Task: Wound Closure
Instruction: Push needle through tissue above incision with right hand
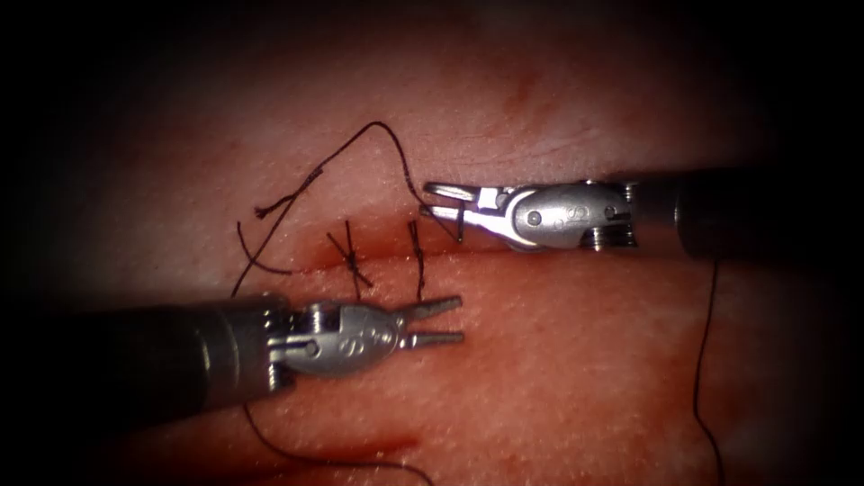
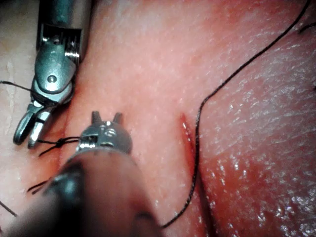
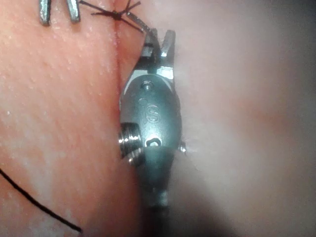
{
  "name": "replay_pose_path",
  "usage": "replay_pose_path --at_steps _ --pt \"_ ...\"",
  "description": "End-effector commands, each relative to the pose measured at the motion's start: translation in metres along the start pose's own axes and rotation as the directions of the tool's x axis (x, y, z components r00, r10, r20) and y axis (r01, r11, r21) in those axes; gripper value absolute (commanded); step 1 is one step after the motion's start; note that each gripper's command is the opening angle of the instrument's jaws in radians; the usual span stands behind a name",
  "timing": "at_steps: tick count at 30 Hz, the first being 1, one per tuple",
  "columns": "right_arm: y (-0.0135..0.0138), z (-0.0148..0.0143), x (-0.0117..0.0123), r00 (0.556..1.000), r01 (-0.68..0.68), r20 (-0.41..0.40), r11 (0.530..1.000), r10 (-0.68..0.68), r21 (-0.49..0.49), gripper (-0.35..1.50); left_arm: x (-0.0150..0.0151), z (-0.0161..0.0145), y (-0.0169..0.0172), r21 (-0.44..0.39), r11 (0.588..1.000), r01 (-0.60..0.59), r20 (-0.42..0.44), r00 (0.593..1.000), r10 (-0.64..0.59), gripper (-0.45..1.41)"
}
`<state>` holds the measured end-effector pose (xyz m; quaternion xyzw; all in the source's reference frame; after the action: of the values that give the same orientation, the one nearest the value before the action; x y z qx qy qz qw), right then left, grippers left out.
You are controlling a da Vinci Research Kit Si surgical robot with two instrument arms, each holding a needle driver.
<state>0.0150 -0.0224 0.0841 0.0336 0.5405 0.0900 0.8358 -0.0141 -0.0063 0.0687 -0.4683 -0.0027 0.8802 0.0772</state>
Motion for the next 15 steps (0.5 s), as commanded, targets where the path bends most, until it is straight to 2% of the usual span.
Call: replay_pose_path --at_steps 1,3,6,7,8,10,15 --pt "0.0011 0.0005 0.0019 0.999 -0.029 -0.04 0.999 0.027 -0.037 1.25 0.0 0.0007 -0.0001 0.001 1.0 0.001 0.0 1.0 -0.001 0.1" --pt "0.0017 0.0003 0.0032 0.999 -0.028 -0.028 0.998 0.026 -0.061 1.33 0.0002 0.0009 -0.0003 0.001 1.0 0.003 0.0 1.0 -0.003 0.15" --pt "0.0029 -0.0001 0.0057 0.999 0.028 -0.013 0.994 -0.029 -0.102 1.35 0.0007 0.0012 -0.0006 0.001 1.0 0.008 0.004 1.0 -0.008 0.22" --pt "0.0037 -0.0006 0.0077 0.997 0.061 -0.04 0.985 -0.069 -0.158 1.38 0.001 0.0015 -0.0007 0.007 1.0 0.012 0.002 1.0 -0.012 0.26" --pt "0.0037 -0.0006 0.0077 0.997 0.061 -0.04 0.985 -0.069 -0.158 1.38 0.001 0.0015 -0.0007 0.007 1.0 0.012 0.002 1.0 -0.012 0.26" --pt "0.0043 -0.0012 0.0094 0.994 0.067 -0.076 0.978 -0.083 -0.199 1.4 0.0012 0.0019 -0.0008 0.021 1.0 0.016 -0.007 1.0 -0.016 0.26" --pt "0.0048 -0.0036 0.0151 0.971 0.12 -0.158 0.941 -0.177 -0.315 1.4 0.0014 0.0034 -0.0015 0.039 0.999 0.023 -0.011 1.0 -0.023 0.26"
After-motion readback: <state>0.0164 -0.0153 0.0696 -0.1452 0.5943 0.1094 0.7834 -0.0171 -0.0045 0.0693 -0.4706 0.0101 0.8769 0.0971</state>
